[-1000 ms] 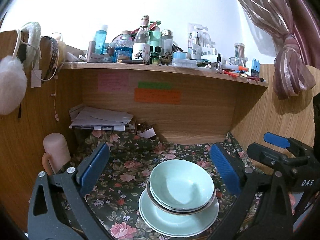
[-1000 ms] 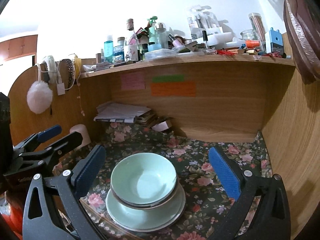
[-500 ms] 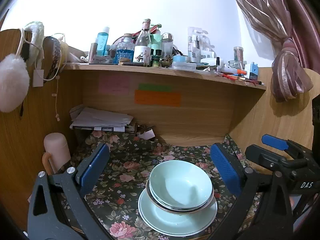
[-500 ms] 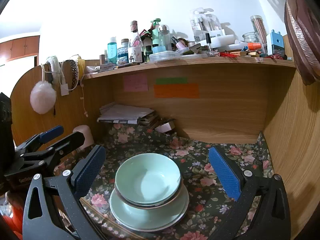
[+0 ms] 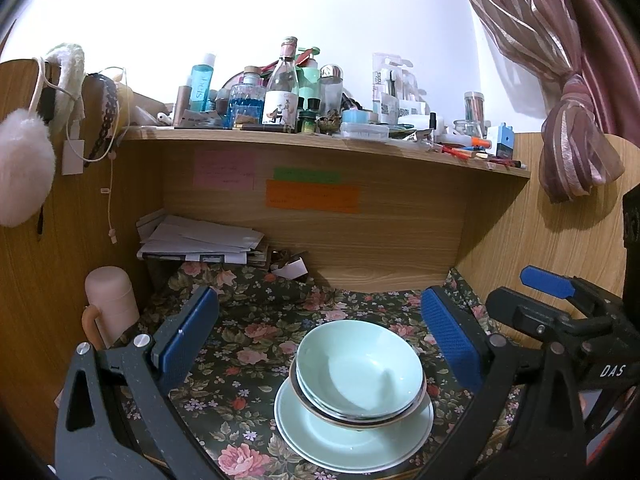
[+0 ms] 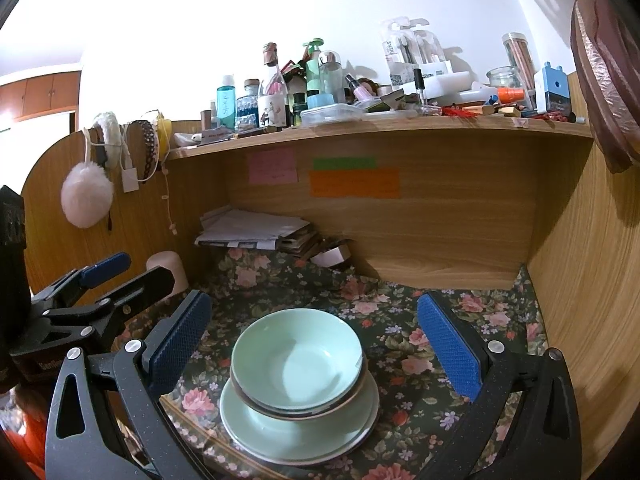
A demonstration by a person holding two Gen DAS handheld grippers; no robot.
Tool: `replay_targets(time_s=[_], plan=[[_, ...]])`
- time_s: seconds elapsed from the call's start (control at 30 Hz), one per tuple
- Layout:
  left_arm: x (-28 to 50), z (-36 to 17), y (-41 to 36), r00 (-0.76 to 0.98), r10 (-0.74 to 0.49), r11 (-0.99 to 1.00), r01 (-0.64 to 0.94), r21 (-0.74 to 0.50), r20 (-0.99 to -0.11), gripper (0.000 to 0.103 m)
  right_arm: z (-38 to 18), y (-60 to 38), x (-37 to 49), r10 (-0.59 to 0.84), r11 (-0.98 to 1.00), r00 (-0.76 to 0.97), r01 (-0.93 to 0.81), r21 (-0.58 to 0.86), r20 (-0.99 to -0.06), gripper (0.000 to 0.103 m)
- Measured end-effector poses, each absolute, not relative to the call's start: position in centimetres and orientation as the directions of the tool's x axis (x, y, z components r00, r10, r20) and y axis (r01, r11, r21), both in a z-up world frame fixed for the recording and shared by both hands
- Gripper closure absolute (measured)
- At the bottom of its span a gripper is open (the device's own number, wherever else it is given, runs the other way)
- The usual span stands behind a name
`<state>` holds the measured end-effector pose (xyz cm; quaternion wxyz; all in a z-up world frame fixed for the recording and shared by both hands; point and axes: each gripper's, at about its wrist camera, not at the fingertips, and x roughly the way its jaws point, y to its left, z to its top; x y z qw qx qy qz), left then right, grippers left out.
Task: Organize plates and bowls
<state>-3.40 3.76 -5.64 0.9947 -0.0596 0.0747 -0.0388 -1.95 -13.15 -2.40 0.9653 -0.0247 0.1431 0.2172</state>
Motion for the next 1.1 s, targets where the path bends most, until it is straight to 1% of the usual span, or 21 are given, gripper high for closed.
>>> replay_targets(time_s=[1.1], plan=[[-2.44,-5.65,3.50,0.981,-0.122,0.987,0.104,-0.120,-0.152,0.000,-2.15,-13.60,-1.94,0.384,0.919,0.884,-0.393,0.022,-0.267,0.000]])
